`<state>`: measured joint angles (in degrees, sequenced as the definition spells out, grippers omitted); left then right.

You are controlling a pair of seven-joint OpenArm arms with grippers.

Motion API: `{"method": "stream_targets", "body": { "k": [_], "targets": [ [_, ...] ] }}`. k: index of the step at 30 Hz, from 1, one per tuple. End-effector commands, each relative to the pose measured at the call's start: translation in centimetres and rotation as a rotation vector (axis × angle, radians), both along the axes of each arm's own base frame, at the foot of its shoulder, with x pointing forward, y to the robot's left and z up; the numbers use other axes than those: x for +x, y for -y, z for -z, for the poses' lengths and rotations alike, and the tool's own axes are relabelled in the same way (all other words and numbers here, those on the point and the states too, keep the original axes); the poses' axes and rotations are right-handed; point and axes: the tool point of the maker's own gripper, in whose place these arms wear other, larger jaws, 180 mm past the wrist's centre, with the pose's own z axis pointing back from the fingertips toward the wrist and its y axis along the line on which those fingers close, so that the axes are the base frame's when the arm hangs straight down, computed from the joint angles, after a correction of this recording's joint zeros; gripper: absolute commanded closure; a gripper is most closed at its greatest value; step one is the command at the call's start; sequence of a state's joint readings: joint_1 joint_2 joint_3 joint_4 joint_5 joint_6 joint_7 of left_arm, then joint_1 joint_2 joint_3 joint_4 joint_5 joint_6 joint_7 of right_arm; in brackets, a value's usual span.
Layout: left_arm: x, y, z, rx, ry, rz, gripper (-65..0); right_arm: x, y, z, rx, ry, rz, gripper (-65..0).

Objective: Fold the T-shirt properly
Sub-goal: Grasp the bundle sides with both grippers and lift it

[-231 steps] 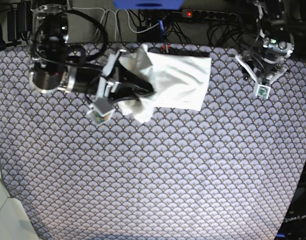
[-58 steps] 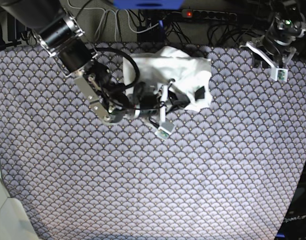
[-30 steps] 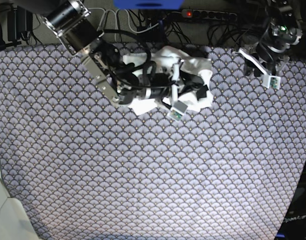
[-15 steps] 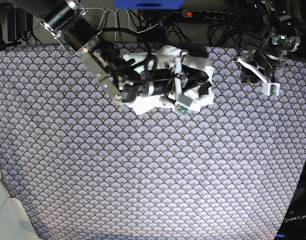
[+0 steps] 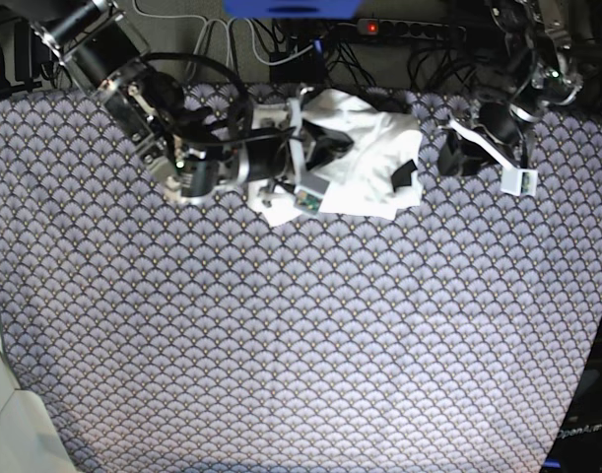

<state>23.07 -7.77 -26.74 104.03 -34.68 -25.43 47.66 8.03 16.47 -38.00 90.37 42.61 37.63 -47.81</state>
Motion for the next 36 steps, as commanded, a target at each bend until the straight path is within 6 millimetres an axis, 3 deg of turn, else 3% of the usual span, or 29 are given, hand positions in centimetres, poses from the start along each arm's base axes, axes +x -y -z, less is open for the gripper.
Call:
{"method": "stream_targets", "body": {
  "k": [1, 5, 8, 12, 16, 23, 30, 36],
  "targets": [
    [0.6, -0.4, -2.1, -0.001, 0.070, 0.012, -23.8, 0.6, -0.5, -1.6, 0.054, 0.024, -0.001, 0.0],
    [0.3, -0.6, -3.5, -0.082, 0.094, 0.031, -34.3, 0.6, 0.2, -1.2, 0.036, 0.024, 0.001, 0.0],
    [0.6, -0.6, -3.7, -0.133, 0.097, 0.033, -37.2, 0.6, 0.2, -1.2, 0.035, 0.024, 0.001, 0.0],
    [2.1, -0.7, -2.7, -0.171, 0.088, 0.013, -37.3, 0.6, 0.2, -1.2, 0.035, 0.024, 0.001, 0.0],
    [2.3, 1.9, -1.0, -0.220, 0.038, 0.072, -37.2, 0.7, 0.6, -1.0, 0.023, 0.026, 0.002, 0.0],
    [2.2, 4.8, -0.6, -0.248, 0.025, 0.141, -37.2, 1.0, 1.4, -0.6, 0.002, 0.027, 0.007, 0.0],
    [2.3, 5.5, 2.8, -0.294, -0.070, 0.132, -37.2, 1.1, 1.4, -0.6, 0.002, 0.029, 0.008, 0.0],
    [2.4, 6.5, 3.7, -0.328, -0.090, 0.114, -37.2, 1.2, 1.8, -0.5, -0.004, 0.032, 0.011, 0.0]
  ]
}}
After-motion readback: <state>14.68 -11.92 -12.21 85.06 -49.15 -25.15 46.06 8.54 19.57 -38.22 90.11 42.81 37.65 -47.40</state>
